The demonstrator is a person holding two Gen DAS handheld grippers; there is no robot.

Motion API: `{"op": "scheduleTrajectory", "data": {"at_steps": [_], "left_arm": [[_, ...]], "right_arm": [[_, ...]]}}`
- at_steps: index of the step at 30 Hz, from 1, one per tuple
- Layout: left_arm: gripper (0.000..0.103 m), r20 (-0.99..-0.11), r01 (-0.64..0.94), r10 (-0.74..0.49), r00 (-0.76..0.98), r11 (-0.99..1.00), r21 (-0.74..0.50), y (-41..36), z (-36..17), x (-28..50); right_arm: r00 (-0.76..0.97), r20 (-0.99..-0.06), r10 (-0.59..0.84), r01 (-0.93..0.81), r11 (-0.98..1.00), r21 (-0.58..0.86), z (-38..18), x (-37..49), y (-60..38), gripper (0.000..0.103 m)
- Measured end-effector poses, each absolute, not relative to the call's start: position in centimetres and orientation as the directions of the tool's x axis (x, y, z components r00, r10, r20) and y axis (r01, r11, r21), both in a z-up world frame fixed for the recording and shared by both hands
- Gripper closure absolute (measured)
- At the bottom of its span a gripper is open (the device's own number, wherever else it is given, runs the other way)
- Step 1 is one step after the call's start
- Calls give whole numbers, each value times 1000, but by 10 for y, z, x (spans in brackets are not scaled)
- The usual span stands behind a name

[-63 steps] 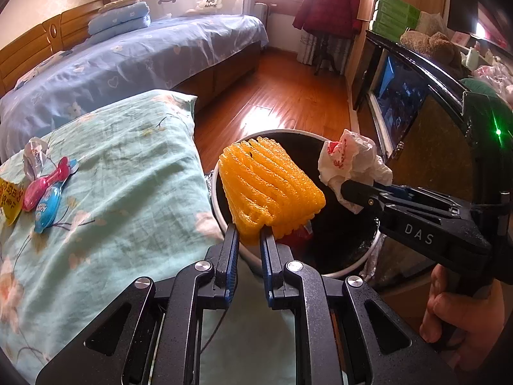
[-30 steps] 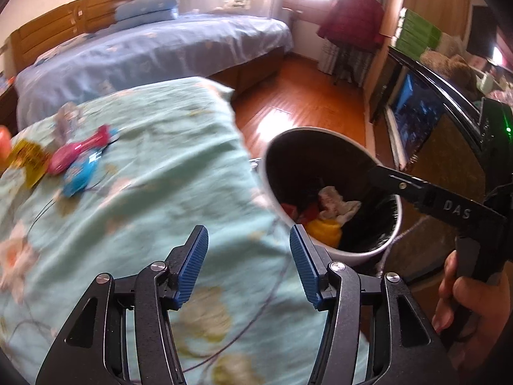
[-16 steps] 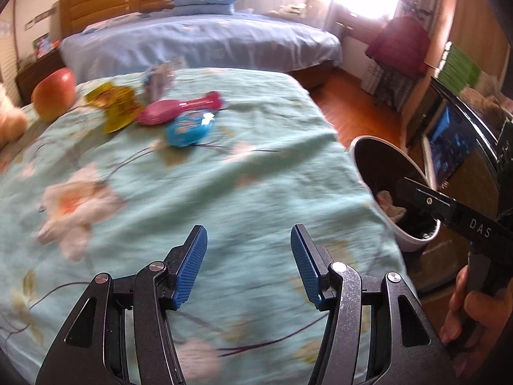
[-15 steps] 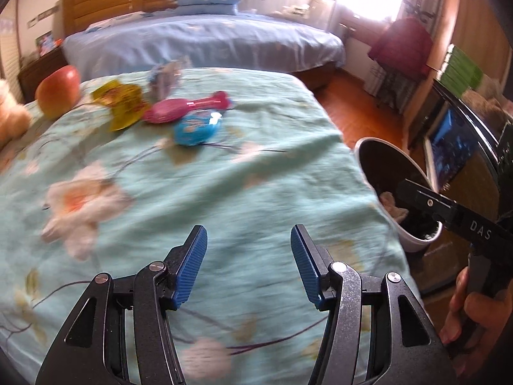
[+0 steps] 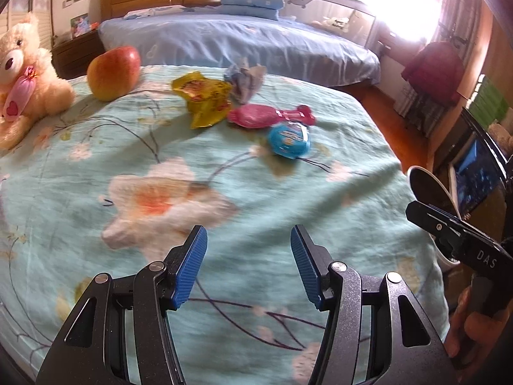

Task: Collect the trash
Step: 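Grasp the yellow snack bag with the left tool while the right tool grasps the blue candy toy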

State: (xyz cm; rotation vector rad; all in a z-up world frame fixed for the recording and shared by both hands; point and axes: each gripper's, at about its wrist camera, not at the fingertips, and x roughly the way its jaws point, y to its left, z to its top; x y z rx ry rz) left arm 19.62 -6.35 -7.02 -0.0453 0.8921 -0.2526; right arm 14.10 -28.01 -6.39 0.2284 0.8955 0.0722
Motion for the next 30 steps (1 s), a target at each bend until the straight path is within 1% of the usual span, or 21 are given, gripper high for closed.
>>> {"op": "scheduleTrajectory", "data": {"at_steps": [11, 19, 23, 30], "left_arm": [[48, -765, 155, -198, 612, 979, -130, -39, -71, 234], [48, -772, 156, -191, 606, 980, -120, -25, -72, 276], [48, -773, 189, -217, 597, 974, -127, -21, -73, 294], [48, -777, 264, -259, 574, 957, -124, -19, -75, 321]], "right_arm": [[614, -765, 192, -19, 973, 228, -66, 167, -250, 30], [602, -771, 207, -45, 973, 226, -70, 187, -230, 30], [596, -775, 212, -57, 973, 223, -72, 196, -221, 31], [576, -791, 208, -81, 977, 198, -79, 216, -203, 38]]}}
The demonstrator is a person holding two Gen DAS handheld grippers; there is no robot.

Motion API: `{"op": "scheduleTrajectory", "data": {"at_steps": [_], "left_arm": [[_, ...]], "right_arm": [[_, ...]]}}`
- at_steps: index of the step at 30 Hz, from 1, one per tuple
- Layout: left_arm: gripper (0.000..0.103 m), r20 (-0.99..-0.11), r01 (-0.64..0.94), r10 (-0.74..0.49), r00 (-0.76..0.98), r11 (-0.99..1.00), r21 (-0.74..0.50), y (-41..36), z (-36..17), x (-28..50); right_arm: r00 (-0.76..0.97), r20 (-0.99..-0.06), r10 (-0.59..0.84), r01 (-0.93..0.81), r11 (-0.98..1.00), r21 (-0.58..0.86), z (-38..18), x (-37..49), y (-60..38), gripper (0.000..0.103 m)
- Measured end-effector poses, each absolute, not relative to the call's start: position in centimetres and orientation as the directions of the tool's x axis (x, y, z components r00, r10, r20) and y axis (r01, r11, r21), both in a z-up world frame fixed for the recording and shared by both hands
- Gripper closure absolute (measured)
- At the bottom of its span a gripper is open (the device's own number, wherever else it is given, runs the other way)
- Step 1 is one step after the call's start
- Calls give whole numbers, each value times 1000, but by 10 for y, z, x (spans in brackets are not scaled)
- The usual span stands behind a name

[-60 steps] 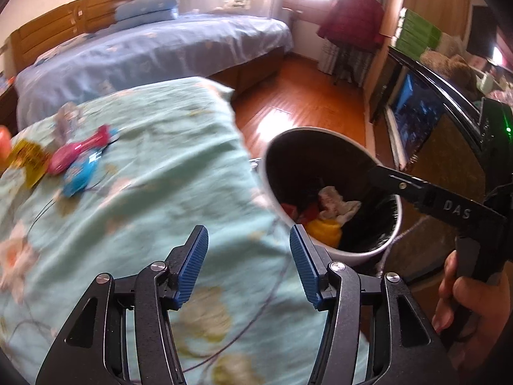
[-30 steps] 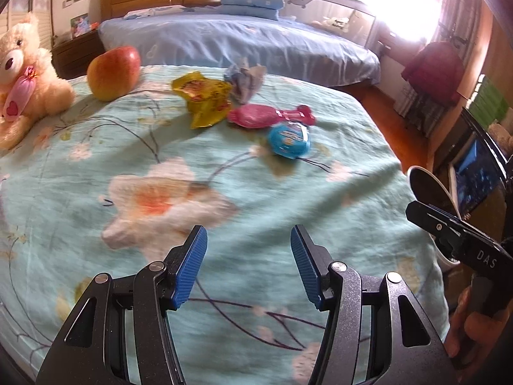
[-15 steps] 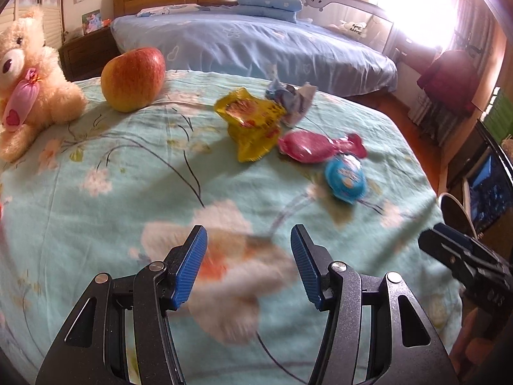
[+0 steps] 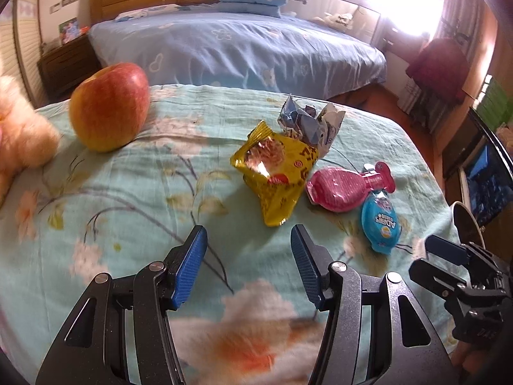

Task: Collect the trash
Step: 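Grasp the yellow snack bag with the left tool while the right tool grasps the blue candy toy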

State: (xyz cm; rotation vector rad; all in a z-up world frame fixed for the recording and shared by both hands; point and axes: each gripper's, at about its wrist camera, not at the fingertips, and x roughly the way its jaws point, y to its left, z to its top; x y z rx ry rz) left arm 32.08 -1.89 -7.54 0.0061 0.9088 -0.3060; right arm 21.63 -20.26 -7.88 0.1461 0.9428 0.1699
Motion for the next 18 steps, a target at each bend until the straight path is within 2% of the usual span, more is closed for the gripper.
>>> {"op": "scheduleTrajectory", "data": {"at_steps": [10, 12, 14, 16, 18], "left_arm": [[49, -779, 331, -311, 545, 933, -141, -26, -80, 342], [56, -778, 338, -318, 542, 930, -144, -27, -81, 345], [72, -777, 350, -330, 537, 925, -151, -28, -80, 346], [83, -778, 358, -335, 532, 921, -151, -30, -81, 347], [86, -777, 366, -334, 534, 920, -144, -32, -81, 348]], "right_arm": [[560, -807, 187, -92, 982, 163, -88, 242, -186, 45], [559, -809, 180, -99, 984, 151, -90, 246, -182, 46], [559, -811, 172, -102, 985, 138, -91, 249, -178, 48], [562, -813, 153, -105, 988, 114, -93, 252, -175, 51], [565, -813, 138, -105, 990, 95, -94, 253, -174, 53]]}}
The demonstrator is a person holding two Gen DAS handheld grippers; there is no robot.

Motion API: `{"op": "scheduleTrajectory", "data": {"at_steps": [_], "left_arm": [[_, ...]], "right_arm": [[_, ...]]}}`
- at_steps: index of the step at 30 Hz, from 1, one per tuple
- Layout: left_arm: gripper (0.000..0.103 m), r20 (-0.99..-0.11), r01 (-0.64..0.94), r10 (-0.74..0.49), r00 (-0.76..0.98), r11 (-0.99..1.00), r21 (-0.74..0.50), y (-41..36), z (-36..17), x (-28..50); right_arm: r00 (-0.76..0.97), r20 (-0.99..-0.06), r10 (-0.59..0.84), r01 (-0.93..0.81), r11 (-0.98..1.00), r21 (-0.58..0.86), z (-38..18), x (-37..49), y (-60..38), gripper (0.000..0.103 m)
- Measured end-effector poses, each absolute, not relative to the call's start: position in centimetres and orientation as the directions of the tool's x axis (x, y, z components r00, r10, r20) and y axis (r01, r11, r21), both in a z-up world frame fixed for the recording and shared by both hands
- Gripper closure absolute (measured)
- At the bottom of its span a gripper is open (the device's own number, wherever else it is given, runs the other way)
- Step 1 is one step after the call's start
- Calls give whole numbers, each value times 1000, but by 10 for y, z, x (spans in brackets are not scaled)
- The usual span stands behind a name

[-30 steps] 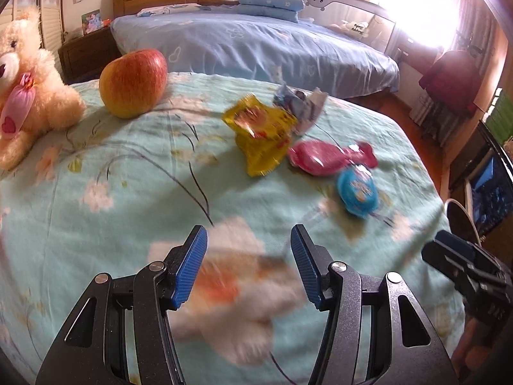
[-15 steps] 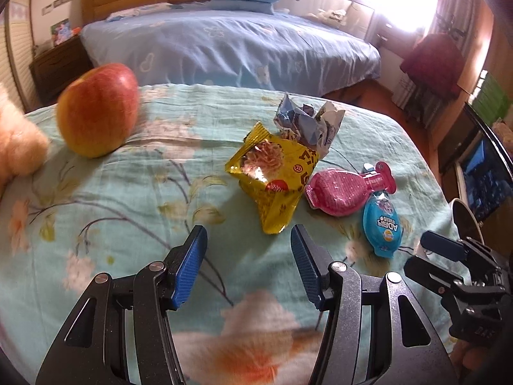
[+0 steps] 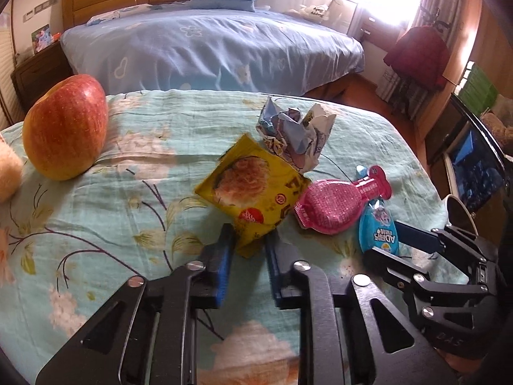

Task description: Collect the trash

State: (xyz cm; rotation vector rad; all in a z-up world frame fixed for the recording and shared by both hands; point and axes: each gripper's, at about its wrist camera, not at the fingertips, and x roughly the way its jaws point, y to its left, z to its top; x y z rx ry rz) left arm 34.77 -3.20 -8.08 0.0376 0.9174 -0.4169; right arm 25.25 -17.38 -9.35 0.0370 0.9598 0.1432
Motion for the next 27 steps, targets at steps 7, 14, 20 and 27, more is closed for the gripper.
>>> {"op": "scheduleTrajectory", "data": {"at_steps": [7, 14, 20, 27], "left_arm": [[98, -769, 371, -322, 552, 921, -120, -35, -77, 332], [99, -763, 392, -344, 547, 911, -130, -43, -75, 301], [99, -766, 417, -364, 530, 898, -138, -58, -75, 275], [99, -761, 431, -386, 521, 889, -155, -74, -72, 247]], "right_arm": [[567, -812, 141, -102, 990, 101, -92, 246, -178, 70], [573, -803, 166, -103, 986, 130, -87, 226, -187, 73], [588, -792, 164, -74, 986, 150, -81, 206, -206, 75], [593, -790, 153, -30, 985, 168, -77, 182, -231, 87]]}}
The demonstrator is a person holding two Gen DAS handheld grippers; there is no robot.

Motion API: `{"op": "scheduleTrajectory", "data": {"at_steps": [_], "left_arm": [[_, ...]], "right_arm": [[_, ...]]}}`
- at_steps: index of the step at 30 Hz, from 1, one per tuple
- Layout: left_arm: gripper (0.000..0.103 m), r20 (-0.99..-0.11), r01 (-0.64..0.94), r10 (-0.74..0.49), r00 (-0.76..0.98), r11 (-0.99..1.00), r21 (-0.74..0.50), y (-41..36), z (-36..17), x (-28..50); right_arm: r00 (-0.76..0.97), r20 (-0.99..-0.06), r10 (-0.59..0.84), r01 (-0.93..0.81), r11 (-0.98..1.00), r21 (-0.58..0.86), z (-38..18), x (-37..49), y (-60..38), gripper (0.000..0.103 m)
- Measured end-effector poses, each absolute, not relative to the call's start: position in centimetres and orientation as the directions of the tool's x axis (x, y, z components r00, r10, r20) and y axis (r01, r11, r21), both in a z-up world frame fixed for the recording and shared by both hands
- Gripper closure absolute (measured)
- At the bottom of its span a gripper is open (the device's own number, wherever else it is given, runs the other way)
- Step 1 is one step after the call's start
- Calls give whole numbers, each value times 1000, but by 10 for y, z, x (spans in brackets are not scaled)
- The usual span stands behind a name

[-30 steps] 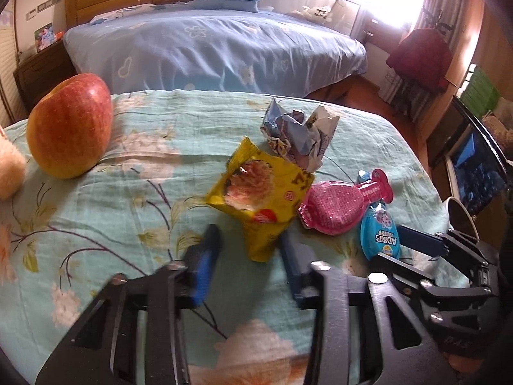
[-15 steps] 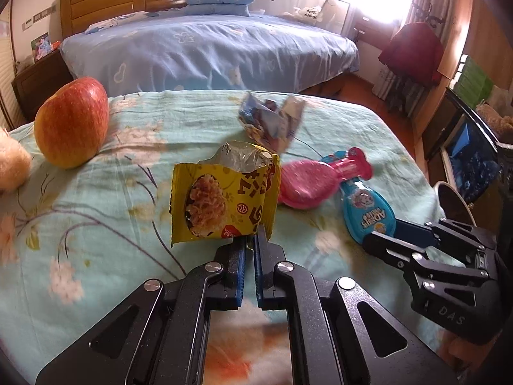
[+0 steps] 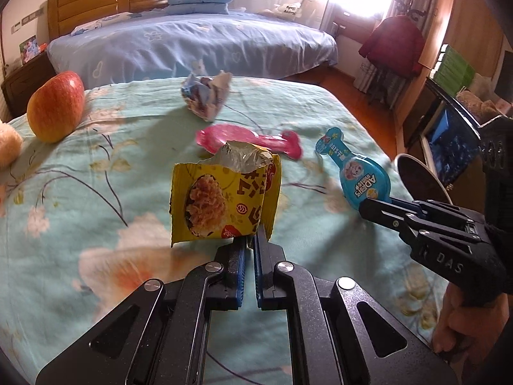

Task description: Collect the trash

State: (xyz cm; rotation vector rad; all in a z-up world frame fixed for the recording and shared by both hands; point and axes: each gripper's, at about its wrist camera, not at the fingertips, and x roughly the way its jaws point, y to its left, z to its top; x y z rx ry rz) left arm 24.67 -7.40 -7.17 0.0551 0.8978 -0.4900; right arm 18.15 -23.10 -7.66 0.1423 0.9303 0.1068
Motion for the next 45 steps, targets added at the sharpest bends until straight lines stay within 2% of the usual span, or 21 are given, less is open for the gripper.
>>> {"op": "scheduleTrajectory", "data": {"at_steps": [20, 45], "left_arm": [[99, -757, 475, -422, 498, 864, -169, -114, -61, 195], [99, -754, 596, -481, 446, 789, -151, -193, -53, 166]], "right_arm": [[627, -763, 160, -8, 980, 200, -63, 127, -263, 88], [665, -742, 80, 108, 973, 202, -53, 77, -325, 88]]}}
